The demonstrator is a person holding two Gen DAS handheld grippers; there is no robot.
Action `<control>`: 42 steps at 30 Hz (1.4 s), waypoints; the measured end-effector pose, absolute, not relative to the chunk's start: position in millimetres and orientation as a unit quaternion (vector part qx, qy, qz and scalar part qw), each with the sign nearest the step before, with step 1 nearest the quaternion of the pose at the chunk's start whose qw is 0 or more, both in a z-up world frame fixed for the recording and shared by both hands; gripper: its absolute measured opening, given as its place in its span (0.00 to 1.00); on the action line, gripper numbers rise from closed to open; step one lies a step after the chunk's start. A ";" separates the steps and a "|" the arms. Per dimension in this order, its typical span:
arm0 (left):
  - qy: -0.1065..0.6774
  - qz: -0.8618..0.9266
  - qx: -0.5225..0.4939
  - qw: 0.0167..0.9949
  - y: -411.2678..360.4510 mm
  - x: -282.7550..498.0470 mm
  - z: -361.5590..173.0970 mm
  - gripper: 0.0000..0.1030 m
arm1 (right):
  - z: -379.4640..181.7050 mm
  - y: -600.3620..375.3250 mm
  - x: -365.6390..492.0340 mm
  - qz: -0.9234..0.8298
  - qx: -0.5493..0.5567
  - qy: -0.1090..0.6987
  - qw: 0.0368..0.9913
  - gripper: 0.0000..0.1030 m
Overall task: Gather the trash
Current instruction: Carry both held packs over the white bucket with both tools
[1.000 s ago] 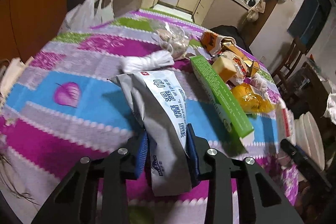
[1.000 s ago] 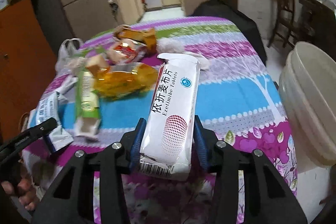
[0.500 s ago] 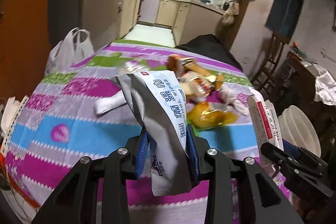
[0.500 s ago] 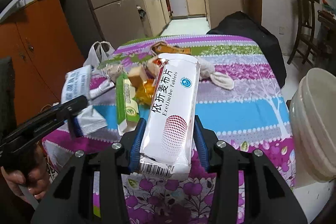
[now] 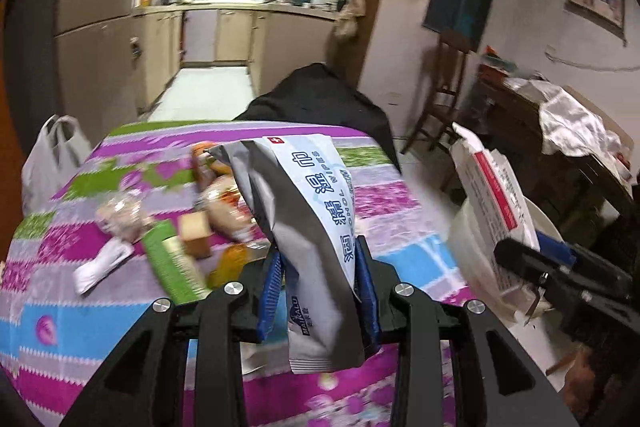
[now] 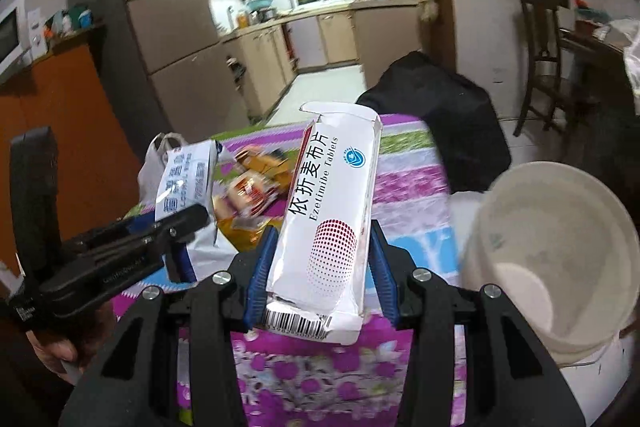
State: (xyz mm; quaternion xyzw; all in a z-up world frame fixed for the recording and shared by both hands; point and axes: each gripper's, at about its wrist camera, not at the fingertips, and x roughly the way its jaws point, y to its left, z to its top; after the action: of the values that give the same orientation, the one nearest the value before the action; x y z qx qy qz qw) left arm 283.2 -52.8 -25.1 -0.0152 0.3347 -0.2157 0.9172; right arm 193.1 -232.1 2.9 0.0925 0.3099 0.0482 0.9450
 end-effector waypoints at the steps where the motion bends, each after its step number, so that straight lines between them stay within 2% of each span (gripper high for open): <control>1: 0.333 -0.223 -0.010 0.916 -61.2 283.4 -23.4 0.34 | 6.1 -241.2 190.4 0.040 0.095 0.306 0.947 0.42; 14: 0.303 -0.378 0.075 0.872 -236.0 290.9 6.7 0.34 | 39.6 -367.9 146.0 -0.114 0.092 0.283 0.948 0.42; 22: 0.299 -0.474 0.148 0.815 -342.6 299.5 8.8 0.34 | 33.7 -424.8 146.7 -0.159 0.100 0.336 0.923 0.43; 28: 0.359 -0.531 0.196 0.742 -418.3 317.2 -9.5 0.34 | 31.0 -457.9 148.9 -0.165 0.120 0.387 0.899 0.43; 33: 0.393 -0.546 0.225 0.705 -446.8 322.9 -28.5 0.34 | 24.0 -472.9 160.3 -0.140 0.151 0.432 0.878 0.43; 42: 0.416 -0.545 0.235 0.689 -446.3 328.9 -54.8 0.35 | 1.8 -475.4 176.6 -0.111 0.183 0.477 0.853 0.43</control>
State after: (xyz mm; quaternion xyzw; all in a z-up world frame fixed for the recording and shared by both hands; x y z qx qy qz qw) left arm 328.9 -446.3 -54.8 0.2350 0.4156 -0.5446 0.6895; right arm 176.6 -475.4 1.8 0.1831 0.4766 -0.1113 0.8526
